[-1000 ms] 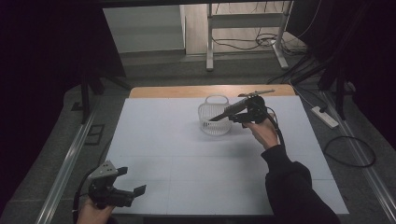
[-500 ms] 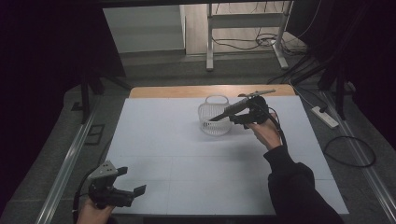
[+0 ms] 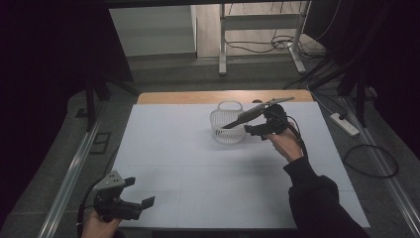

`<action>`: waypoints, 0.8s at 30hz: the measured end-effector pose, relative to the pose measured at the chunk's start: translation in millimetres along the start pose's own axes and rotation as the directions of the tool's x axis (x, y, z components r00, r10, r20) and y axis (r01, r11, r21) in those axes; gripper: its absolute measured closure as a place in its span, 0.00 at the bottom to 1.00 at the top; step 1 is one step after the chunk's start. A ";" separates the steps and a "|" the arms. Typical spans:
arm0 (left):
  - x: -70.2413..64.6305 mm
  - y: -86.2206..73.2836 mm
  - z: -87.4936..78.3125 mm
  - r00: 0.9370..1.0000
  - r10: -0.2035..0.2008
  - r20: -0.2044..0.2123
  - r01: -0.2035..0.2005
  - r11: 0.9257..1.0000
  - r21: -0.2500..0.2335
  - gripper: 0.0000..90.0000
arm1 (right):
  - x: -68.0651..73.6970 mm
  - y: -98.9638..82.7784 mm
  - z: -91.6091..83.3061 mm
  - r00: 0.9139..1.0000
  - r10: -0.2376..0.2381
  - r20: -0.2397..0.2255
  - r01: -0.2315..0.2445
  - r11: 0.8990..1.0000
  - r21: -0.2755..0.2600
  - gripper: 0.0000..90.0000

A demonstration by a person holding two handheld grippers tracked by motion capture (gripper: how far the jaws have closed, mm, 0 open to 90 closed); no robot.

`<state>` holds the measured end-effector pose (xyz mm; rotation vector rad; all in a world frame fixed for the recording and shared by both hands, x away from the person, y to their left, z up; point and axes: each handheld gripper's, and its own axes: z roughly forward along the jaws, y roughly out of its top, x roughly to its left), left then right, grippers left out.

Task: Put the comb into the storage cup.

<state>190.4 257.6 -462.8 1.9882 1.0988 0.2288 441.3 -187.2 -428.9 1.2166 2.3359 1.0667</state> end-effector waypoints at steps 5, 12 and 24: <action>-0.1 0.0 0.0 1.000 0.001 0.000 -0.001 1.000 0.000 0.00 | 2.4 -3.2 -2.0 1.000 -0.020 0.017 0.020 1.000 0.001 0.00; -0.2 0.0 -0.1 1.000 0.001 0.000 -0.001 1.000 0.000 0.00 | 3.2 -8.6 -5.8 0.999 -0.030 0.031 0.031 1.000 -0.004 0.00; 0.1 0.0 -0.3 1.000 -0.002 0.001 0.002 1.000 -0.003 0.00 | 9.1 -13.1 -16.9 0.998 -0.063 0.025 0.064 0.998 -0.022 0.00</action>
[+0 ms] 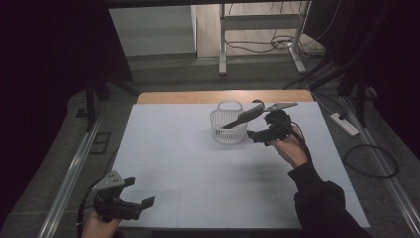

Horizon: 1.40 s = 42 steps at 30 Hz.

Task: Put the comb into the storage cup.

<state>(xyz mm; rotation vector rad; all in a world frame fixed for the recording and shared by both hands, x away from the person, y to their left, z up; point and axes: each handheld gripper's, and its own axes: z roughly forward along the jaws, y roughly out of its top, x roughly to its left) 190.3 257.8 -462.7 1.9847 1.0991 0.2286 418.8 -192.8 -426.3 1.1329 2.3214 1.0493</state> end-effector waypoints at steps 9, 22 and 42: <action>0.1 0.0 0.0 1.000 -0.001 0.001 0.001 1.000 0.000 0.00 | 5.1 -1.5 -10.5 1.000 -0.018 -0.017 0.018 0.999 -0.032 0.00; 0.1 0.0 -0.1 1.000 0.000 0.002 0.000 1.000 -0.001 0.00 | 13.6 -7.0 -20.3 0.998 -0.054 -0.028 0.053 0.997 -0.057 0.00; 0.1 0.0 -0.2 1.000 0.000 0.002 0.000 1.000 -0.002 0.00 | 28.4 -20.9 -30.3 0.992 -0.118 -0.035 0.115 0.989 -0.090 0.00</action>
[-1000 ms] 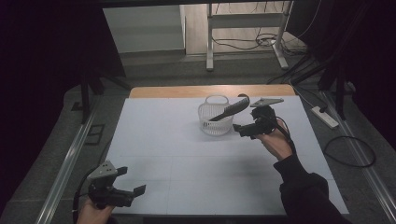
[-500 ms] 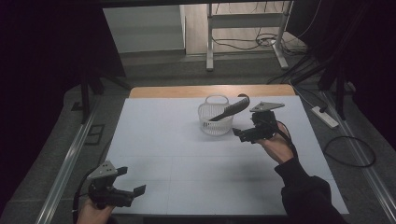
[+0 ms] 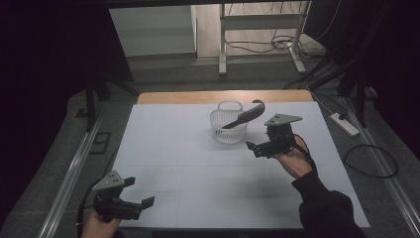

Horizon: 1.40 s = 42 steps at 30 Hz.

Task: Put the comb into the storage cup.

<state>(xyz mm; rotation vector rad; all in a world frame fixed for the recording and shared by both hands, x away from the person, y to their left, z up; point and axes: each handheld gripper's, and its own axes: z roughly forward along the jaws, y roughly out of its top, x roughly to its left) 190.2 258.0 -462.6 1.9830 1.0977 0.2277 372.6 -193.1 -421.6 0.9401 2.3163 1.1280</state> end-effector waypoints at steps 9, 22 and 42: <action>0.0 0.0 -0.1 1.000 0.001 0.001 -0.001 1.000 -0.001 0.00 | 4.4 -5.7 -4.0 1.000 0.017 -0.019 -0.017 1.000 0.009 0.00; 0.1 0.0 0.1 1.000 0.000 0.001 0.000 1.000 0.000 0.00 | 8.6 -12.1 -13.1 0.999 0.013 -0.029 -0.013 1.000 0.003 0.00; 0.4 -0.4 -0.5 1.000 -0.002 0.001 0.002 1.000 -0.003 0.00 | 12.2 -19.7 -28.8 0.998 0.032 -0.056 -0.032 0.999 -0.003 0.00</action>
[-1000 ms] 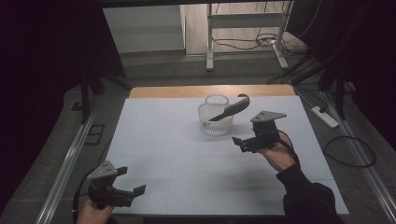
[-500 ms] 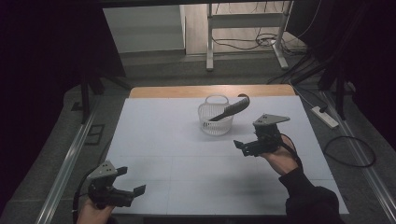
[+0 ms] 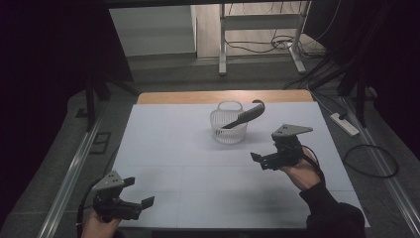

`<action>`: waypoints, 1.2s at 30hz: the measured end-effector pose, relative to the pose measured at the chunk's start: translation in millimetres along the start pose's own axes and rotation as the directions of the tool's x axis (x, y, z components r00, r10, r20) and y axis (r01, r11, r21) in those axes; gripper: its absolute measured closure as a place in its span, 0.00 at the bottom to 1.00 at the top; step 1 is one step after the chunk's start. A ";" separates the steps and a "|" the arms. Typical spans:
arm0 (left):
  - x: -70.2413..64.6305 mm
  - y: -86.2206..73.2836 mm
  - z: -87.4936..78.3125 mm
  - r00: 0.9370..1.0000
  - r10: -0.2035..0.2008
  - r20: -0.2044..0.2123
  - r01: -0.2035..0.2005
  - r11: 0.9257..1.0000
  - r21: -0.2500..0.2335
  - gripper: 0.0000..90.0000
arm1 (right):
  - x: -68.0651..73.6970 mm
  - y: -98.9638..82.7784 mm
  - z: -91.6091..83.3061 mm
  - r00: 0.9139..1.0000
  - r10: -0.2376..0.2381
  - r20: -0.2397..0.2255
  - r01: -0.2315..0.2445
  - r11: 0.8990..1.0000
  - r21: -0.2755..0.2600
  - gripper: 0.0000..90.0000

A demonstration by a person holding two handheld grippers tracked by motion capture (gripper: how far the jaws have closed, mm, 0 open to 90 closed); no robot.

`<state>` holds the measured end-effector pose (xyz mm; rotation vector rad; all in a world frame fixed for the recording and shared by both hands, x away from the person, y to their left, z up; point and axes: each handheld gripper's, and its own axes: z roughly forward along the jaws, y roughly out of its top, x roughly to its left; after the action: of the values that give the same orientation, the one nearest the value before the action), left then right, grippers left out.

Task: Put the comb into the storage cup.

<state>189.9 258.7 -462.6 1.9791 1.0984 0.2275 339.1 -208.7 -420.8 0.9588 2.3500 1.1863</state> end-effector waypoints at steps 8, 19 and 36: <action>0.0 -0.5 -0.7 1.000 -0.002 -0.003 0.002 1.000 -0.001 0.00 | 1.0 -4.5 -6.3 1.000 0.003 -0.006 -0.003 1.000 0.005 0.00; -1.8 -0.5 -1.3 1.000 0.006 -0.016 -0.006 1.000 -0.005 0.00 | 0.7 -11.8 -15.7 1.000 0.021 -0.019 -0.021 1.000 0.013 0.00; -1.7 -2.5 -5.8 0.999 -0.001 -0.042 0.001 1.000 -0.016 0.00 | 2.8 -26.9 -31.4 1.000 0.029 -0.009 -0.028 0.999 0.028 0.00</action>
<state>184.4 261.4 -460.5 1.9676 1.1209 0.2774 308.2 -236.2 -423.8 1.0012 2.3739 1.1739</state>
